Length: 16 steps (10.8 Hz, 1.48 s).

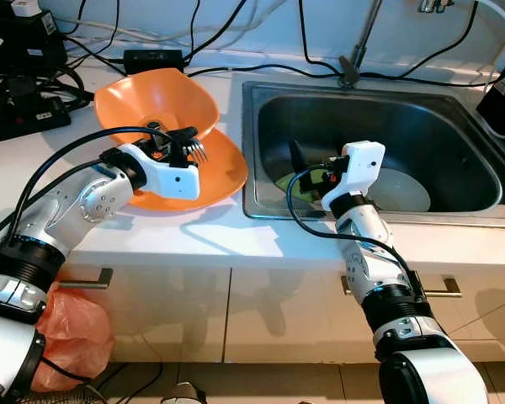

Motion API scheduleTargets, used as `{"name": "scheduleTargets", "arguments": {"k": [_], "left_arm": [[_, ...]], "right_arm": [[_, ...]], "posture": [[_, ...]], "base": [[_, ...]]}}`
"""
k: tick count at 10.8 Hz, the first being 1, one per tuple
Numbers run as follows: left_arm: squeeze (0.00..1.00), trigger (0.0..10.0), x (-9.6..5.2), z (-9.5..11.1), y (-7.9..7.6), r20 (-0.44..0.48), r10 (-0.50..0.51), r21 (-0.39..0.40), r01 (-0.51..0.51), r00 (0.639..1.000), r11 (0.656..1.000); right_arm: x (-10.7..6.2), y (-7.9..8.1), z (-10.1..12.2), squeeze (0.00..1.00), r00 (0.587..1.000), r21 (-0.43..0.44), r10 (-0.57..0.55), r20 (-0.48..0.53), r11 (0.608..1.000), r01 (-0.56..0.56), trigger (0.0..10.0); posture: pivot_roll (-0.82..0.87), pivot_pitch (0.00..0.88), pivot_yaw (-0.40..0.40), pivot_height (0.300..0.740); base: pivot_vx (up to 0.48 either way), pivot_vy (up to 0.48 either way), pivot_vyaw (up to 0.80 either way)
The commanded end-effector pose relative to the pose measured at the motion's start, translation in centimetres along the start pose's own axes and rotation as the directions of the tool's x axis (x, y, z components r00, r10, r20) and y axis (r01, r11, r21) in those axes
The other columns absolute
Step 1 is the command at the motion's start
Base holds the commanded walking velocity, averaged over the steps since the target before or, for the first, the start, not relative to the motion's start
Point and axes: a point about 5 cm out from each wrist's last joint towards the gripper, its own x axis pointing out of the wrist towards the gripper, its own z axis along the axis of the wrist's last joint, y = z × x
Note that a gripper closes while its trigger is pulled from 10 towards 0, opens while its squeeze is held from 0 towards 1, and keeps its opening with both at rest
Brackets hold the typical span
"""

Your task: Kitchen organization

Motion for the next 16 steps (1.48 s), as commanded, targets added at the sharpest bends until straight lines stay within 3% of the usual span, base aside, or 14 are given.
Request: {"name": "scheduleTargets", "arguments": {"k": [1, 7, 9, 11, 12, 13, 14, 15, 16], "left_arm": [[0.00, 0.0, -0.1, 0.1, 0.0, 0.005, 0.004, -0.023, -0.004, 1.000, 1.000], [0.00, 0.0, -0.2, -0.3, 0.6, -0.019, 0.044, -0.015, -0.044, 0.999, 0.999], [0.00, 0.0, -0.3, -0.1, 2.5, -0.022, 0.141, -0.009, -0.141, 0.990, 0.990], [0.00, 0.0, -0.5, 0.4, 5.6, -0.013, 0.299, 0.007, -0.299, 0.954, 0.954], [0.00, 10.0, -0.8, 1.1, 7.3, 0.004, 0.391, -0.031, -0.391, 0.920, 0.920], [0.00, 10.0, -0.9, 1.5, 8.2, 0.012, 0.448, -0.080, -0.446, 0.894, 0.892], [0.00, 10.0, -1.3, 2.1, 9.8, 0.009, 0.569, -0.247, -0.549, 0.823, 0.798], [0.00, 10.0, -1.6, 2.7, 11.1, -0.010, 0.651, -0.407, -0.598, 0.759, 0.691], [0.00, 10.0, -1.6, 3.2, 11.9, -0.035, 0.693, -0.549, -0.593, 0.720, 0.589]], "right_arm": [[0.0, -0.4, 0.1, 0.00, 1.000, 0.002, -0.018, 0.005, 1.000, 0.018, 10.0], [0.0, -0.4, 0.1, 0.00, 1.000, 0.000, -0.016, 0.002, 1.000, 0.016, 10.0], [0.1, -0.4, 0.1, 0.00, 1.000, 0.000, -0.012, 0.001, 1.000, 0.012, 10.0], [0.0, -0.4, 0.1, 0.00, 1.000, 0.000, -0.010, 0.001, 1.000, 0.010, 10.0], [0.0, -0.4, 0.1, 0.00, 1.000, 0.000, -0.009, 0.000, 1.000, 0.009, 10.0], [0.0, -0.3, 0.1, 0.00, 1.000, 0.001, -0.008, 0.000, 1.000, 0.008, 10.0], [0.1, -0.2, 0.1, 0.00, 1.000, 0.001, -0.005, 0.001, 1.000, 0.005, 10.0], [0.1, -0.2, 0.0, 0.00, 1.000, 0.000, -0.005, 0.001, 1.000, 0.005, 10.0], [0.0, -0.3, 0.0, 0.00, 1.000, -0.001, -0.006, 0.001, 1.000, 0.006, 10.0]], "posture": [[0.09, 0.050, -0.050, 0.740], [0.09, 0.048, -0.054, 0.740], [0.09, 0.047, -0.055, 0.740], [0.09, 0.043, -0.057, 0.740], [0.10, 0.042, -0.058, 0.740], [0.10, 0.039, -0.057, 0.740], [0.09, 0.037, -0.057, 0.740], [0.09, 0.035, -0.056, 0.740], [0.09, 0.033, -0.057, 0.740]], "base": [[0.000, 0.000, 0.00], [0.000, 0.000, 0.00], [0.000, 0.000, 0.00], [0.000, 0.000, 0.00], [0.000, 0.000, 0.00], [0.000, 0.000, 0.00], [0.000, 0.000, 0.00], [0.000, 0.000, 0.00], [0.000, 0.000, 0.00]]}}
